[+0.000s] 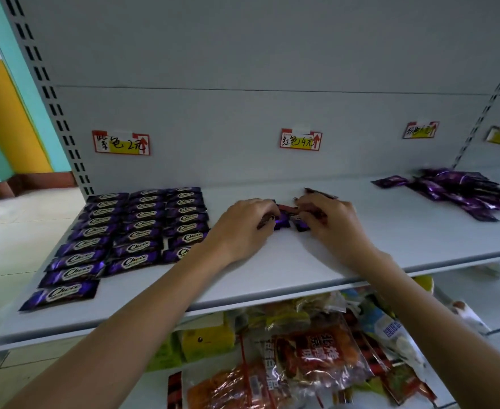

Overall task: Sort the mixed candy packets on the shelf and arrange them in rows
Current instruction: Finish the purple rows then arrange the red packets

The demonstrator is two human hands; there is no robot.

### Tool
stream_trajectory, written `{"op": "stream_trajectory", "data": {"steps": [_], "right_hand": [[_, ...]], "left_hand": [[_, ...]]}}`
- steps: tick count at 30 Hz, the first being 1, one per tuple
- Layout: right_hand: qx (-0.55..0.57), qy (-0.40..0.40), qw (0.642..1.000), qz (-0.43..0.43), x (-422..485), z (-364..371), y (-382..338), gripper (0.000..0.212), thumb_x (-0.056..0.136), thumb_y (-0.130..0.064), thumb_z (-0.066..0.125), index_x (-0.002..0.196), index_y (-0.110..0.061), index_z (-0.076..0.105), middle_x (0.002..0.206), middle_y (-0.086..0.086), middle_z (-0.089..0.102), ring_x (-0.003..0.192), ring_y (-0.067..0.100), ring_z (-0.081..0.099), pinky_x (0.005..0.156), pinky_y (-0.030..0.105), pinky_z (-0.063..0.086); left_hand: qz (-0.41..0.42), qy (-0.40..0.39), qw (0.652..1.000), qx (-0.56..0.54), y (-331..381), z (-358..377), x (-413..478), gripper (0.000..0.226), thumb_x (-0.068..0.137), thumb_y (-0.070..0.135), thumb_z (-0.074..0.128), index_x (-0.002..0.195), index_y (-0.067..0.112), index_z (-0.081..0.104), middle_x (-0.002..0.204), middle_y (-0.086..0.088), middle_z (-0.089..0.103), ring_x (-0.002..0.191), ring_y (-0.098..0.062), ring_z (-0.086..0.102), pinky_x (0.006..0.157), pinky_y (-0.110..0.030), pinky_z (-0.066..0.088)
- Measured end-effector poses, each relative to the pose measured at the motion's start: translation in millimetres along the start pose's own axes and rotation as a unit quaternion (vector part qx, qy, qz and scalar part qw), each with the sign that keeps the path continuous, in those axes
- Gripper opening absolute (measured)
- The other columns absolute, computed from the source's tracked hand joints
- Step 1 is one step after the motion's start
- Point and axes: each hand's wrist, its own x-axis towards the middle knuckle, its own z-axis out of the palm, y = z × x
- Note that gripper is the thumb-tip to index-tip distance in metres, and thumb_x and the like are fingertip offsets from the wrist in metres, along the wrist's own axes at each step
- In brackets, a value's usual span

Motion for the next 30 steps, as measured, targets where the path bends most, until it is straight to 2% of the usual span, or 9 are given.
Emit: {"op": "stream_trajectory", "data": {"steps": [5,10,12,16,18,20,23,27,30], "right_hand": [[0.116,0.005,0.992,0.039,0.3,-8.1,-18.1,0.018,0.085,-0.001,0.061,0.09,-0.016,0.069,0.083,-0.008,0.066,0.069,0.0,0.063,0.064,0.009,0.047],[0.196,-0.067,0.974,0.096,1.5,-5.9,-45.7,0.031,0.092,-0.005,0.053,0.085,-0.033,0.065,0.083,-0.016,0.065,0.067,0.01,0.068,0.07,0.038,0.056],[0.216,-0.08,0.969,0.094,2.7,-1.6,-57.7,0.033,0.09,-0.005,0.055,0.085,-0.036,0.066,0.086,-0.014,0.068,0.072,0.014,0.069,0.075,0.042,0.056],[0.238,-0.13,0.96,0.078,3.8,10.8,-78.9,0.024,0.082,-0.013,0.068,0.09,-0.036,0.067,0.09,-0.012,0.069,0.081,0.005,0.067,0.083,0.031,0.055],[0.242,-0.146,0.958,0.058,5.0,16.2,-90.0,0.025,0.08,-0.014,0.069,0.088,-0.038,0.068,0.091,-0.016,0.068,0.085,0.002,0.064,0.082,0.027,0.052],[0.247,-0.151,0.957,0.034,6.4,20.1,-101.0,0.029,0.08,-0.011,0.069,0.089,-0.039,0.067,0.09,-0.019,0.066,0.088,0.0,0.062,0.081,0.024,0.05],[0.278,-0.152,0.948,0.027,7.8,26.1,-114.9,0.037,0.079,-0.006,0.07,0.098,-0.038,0.062,0.083,-0.013,0.067,0.078,0.004,0.062,0.076,0.021,0.05],[0.312,-0.171,0.933,0.047,9.6,32.2,-123.2,0.029,0.079,-0.01,0.07,0.095,-0.03,0.056,0.078,-0.011,0.069,0.069,0.014,0.062,0.067,0.025,0.049],[0.302,-0.196,0.933,0.021,9.0,35.2,-127.5,0.021,0.084,-0.015,0.066,0.091,-0.034,0.06,0.088,-0.005,0.069,0.08,0.017,0.064,0.077,0.036,0.053]], "left_hand": [[-0.071,0.07,0.983,-0.154,2.0,-19.7,-8.9,0.017,0.094,0.009,0.049,0.103,0.013,0.062,0.083,-0.001,0.07,0.065,-0.015,0.063,0.069,-0.025,0.047],[-0.095,0.052,0.978,-0.179,-6.4,-48.0,-34.9,0.016,0.094,0.007,0.049,0.107,0.016,0.05,0.072,0.002,0.07,0.05,-0.003,0.059,0.052,-0.011,0.042],[-0.098,0.057,0.98,-0.165,-12.6,-58.7,-48.9,0.018,0.093,0.007,0.05,0.106,0.019,0.05,0.065,0.005,0.069,0.052,-0.004,0.062,0.053,-0.013,0.042],[-0.121,0.088,0.976,-0.156,-24.9,-80.3,-72.9,0.022,0.092,0.004,0.052,0.092,0.023,0.063,0.072,0.017,0.066,0.063,0.007,0.061,0.062,-0.004,0.039],[-0.13,0.097,0.975,-0.152,-31.0,-90.0,-83.5,0.03,0.093,0.008,0.051,0.086,0.034,0.065,0.083,0.015,0.068,0.074,0.002,0.063,0.07,-0.014,0.042],[-0.15,0.093,0.973,-0.146,-34.7,-97.2,-93.4,0.032,0.094,0.014,0.048,0.09,0.04,0.065,0.092,0.0,0.071,0.088,-0.018,0.064,0.079,-0.033,0.046],[-0.164,0.097,0.97,-0.153,-38.8,-107.2,-109.4,0.037,0.095,0.011,0.045,0.096,0.044,0.062,0.1,-0.009,0.07,0.098,-0.03,0.061,0.089,-0.041,0.046],[-0.144,0.092,0.97,-0.175,-35.8,-116.6,-128.9,0.045,0.086,-0.004,0.056,0.098,0.039,0.06,0.097,0.018,0.067,0.092,0.003,0.063,0.08,-0.01,0.046],[-0.142,0.108,0.969,-0.173,-36.8,-117.2,-137.5,0.045,0.08,-0.004,0.064,0.1,0.036,0.058,0.091,0.012,0.068,0.083,0.0,0.064,0.077,-0.014,0.049]]}}
